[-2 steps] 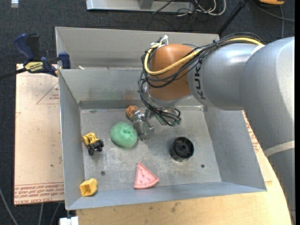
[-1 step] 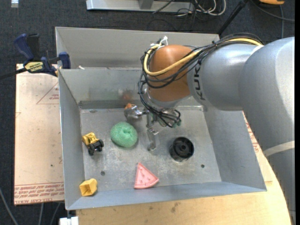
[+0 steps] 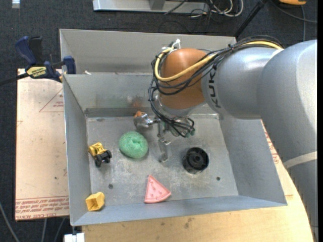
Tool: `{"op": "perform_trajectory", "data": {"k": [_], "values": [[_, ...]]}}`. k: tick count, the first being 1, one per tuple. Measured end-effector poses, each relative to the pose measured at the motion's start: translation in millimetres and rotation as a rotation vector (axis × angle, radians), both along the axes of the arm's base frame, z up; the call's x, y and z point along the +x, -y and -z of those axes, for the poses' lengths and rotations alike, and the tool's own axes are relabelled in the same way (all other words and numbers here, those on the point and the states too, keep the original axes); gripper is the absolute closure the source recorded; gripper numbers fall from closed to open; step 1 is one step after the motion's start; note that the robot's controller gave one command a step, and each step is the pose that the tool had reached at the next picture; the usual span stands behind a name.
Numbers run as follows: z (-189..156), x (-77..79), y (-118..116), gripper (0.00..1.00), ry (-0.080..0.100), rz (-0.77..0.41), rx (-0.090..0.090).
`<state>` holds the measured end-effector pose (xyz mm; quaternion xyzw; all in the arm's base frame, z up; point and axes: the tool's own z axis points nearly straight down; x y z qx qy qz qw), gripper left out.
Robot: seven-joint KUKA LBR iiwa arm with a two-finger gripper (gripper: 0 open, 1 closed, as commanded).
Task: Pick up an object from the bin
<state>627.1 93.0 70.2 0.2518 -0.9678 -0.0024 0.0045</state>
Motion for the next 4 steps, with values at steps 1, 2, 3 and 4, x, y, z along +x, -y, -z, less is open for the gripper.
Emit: {"op": "perform_trajectory", "data": {"k": [1, 2, 3, 4], "values": [[-34, -5.8, -4, 0.00, 0.005, -0.078, -0.001], [-39, 26.6, -59, 0.00, 0.016, -0.117, 0.000], [-32, 29.6, -73, 0.00, 0.021, -0.135, 0.003], [-7, 0.5, -47, 0.00, 0.014, -0.242, 0.002]]}}
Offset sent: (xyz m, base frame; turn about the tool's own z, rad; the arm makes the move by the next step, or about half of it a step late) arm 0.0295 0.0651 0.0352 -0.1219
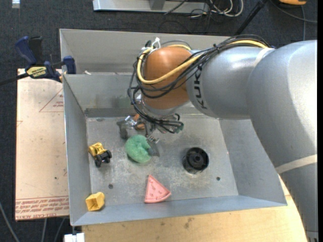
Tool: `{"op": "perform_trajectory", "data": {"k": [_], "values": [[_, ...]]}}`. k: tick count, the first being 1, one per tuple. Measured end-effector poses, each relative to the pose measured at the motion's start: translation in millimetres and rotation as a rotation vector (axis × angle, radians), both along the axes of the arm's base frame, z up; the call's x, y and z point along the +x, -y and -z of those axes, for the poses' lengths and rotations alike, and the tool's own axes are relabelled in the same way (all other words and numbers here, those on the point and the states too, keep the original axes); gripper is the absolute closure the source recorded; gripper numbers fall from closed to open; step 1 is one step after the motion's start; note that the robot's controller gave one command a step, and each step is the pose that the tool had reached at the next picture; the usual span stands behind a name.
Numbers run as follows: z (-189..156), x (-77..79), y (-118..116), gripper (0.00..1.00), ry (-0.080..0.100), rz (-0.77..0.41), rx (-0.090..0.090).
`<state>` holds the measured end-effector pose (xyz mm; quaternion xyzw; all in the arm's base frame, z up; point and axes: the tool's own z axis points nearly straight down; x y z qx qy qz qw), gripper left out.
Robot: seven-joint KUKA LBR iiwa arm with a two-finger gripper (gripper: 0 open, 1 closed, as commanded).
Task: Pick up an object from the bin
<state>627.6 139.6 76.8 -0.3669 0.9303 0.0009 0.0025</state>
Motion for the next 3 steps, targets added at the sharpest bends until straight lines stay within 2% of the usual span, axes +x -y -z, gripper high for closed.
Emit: {"op": "perform_trajectory", "data": {"k": [1, 2, 3], "values": [[7, -0.3, 2, 1.00, 0.001, -0.176, -0.002], [6, 4.4, -4, 1.00, 0.001, -0.241, -0.002], [-145, -13.2, -5, 1.00, 0.001, -0.183, -0.001]]}}
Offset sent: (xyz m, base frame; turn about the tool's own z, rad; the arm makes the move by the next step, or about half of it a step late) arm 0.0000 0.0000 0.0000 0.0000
